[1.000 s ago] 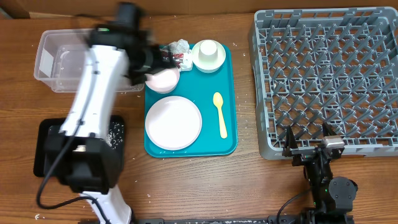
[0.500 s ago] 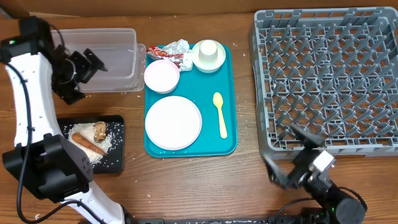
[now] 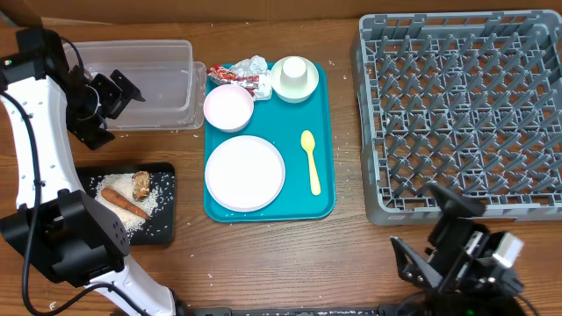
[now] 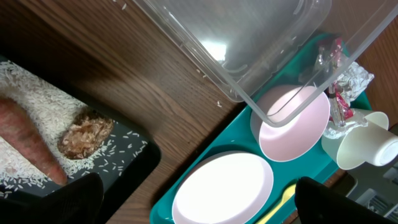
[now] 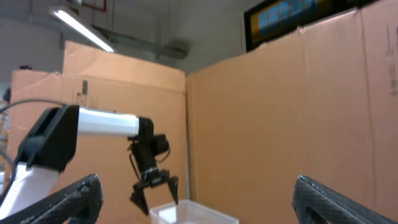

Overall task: Sort waste into correct bins and load items into the dishwasher
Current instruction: 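Move the right gripper over the yellow spoon on the teal tray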

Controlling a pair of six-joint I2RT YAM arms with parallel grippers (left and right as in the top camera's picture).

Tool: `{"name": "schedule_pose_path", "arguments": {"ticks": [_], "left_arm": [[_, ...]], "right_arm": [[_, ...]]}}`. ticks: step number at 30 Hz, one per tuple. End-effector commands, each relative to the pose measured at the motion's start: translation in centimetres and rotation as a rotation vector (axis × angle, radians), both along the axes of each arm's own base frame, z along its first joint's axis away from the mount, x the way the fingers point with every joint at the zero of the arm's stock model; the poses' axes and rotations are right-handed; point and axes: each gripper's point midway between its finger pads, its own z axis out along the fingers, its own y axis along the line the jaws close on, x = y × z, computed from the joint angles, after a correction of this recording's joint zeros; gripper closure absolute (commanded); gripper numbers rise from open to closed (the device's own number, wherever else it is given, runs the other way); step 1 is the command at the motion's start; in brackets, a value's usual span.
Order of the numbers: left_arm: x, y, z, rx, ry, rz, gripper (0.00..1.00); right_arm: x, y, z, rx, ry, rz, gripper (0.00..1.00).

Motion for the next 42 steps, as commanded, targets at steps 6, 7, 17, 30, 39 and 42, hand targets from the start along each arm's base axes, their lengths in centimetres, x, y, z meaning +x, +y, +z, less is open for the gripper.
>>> {"name": "schedule_pose_path", "arguments": {"ticks": [6,7,17,30,39,42], "left_arm": [[0.1,0.0,1.9,0.022,-0.051,-0.004,0.0],[0.1,0.0,1.9,0.022,-0.05,-0.004,0.0],[0.1,0.0,1.9,0.022,-0.051,-0.004,0.0],[0.1,0.0,1.9,0.022,-0.051,-0.004,0.0],[0.1,0.0,1.9,0.022,-0.05,-0.004,0.0],[0.1,0.0,1.9,0.022,-0.051,-0.004,0.0]], "right_arm": [[5.1,1.0,6.4,-0.211,0.15,-0.03,0.0],[6.4,1.3,6.5,-0.242,0.209,0.001,0.0],[17.6,5.1,3.0,-0.465,0.658,0.187,0.0],[19.6,11.3,-20.7,-1.161,1.261,-0.055,0.0],[18.3,15.2,-24.7,-1.144,1.345,0.163,0.0],[19.8,15.3,-24.8,-1.063,1.377,0.097,0.0]]}}
